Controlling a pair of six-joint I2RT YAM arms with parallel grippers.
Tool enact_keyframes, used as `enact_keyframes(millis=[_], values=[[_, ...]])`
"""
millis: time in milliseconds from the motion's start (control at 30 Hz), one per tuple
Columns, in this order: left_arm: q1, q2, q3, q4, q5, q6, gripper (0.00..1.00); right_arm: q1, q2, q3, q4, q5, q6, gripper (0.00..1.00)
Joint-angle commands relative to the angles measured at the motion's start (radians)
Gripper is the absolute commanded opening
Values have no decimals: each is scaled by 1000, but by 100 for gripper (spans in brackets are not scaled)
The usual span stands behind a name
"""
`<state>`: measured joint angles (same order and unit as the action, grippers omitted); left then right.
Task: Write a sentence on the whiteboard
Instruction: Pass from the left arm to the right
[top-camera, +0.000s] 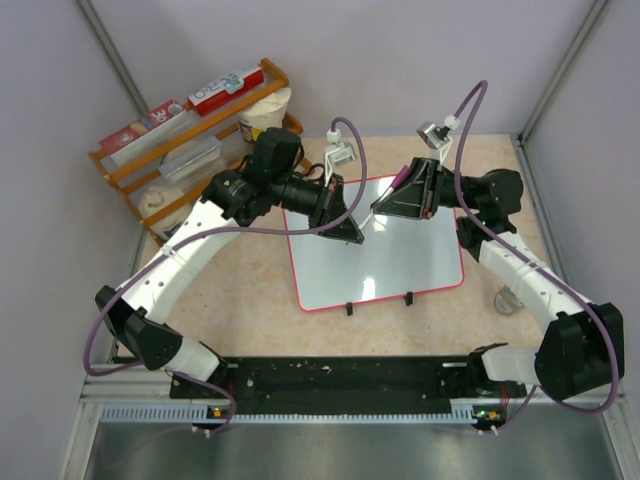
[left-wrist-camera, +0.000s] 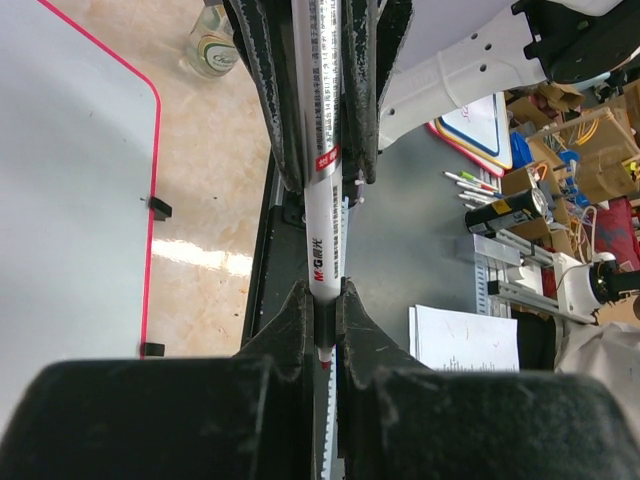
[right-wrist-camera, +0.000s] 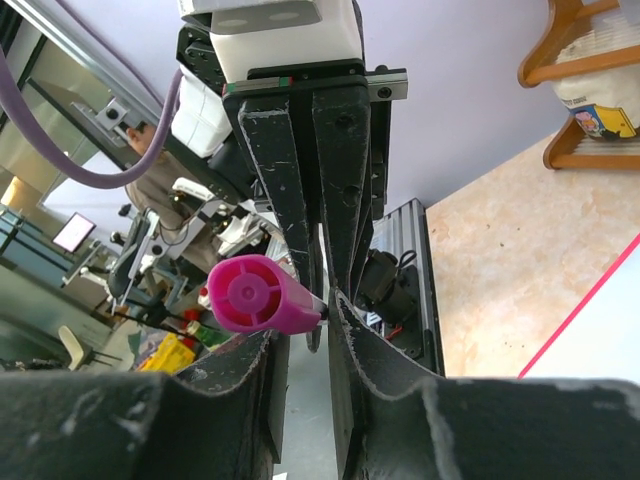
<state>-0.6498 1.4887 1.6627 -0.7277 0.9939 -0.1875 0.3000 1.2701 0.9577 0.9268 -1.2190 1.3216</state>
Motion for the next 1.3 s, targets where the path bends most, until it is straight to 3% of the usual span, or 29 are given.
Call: enact_keyframes(millis=[0,267,633,733,867,1033,1133,1167,1267], values=[[-1,-33,34,-22,6,40,0,-4,6,52,64,-16,10,20],[-4,-30,34,-33,-1,46,0,-4,14,46,81,-22,21,27],[-11,-16,35,-33,-5,43,0,4,11,30,80,-31,21,24],[-11,-15,39,-33,-8,43,0,8,11,27,69,-30,13,17],[-13,-16,37,-33,-11,46,0,8,12,26,63,-37,7,0],[-13,-19,34,-49,-55,57,0,8,11,16,63,-39,-1,0],[-13,-33,26,-50,-95,63,15,8,3,10,46,-28,-22,0],[-13,-42,25,-46,-103,65,29,8,-1,9,38,-25,-41,0],[-10,-57,22,-39,-142,63,50,8,-24,9,-64,-7,-126,0]])
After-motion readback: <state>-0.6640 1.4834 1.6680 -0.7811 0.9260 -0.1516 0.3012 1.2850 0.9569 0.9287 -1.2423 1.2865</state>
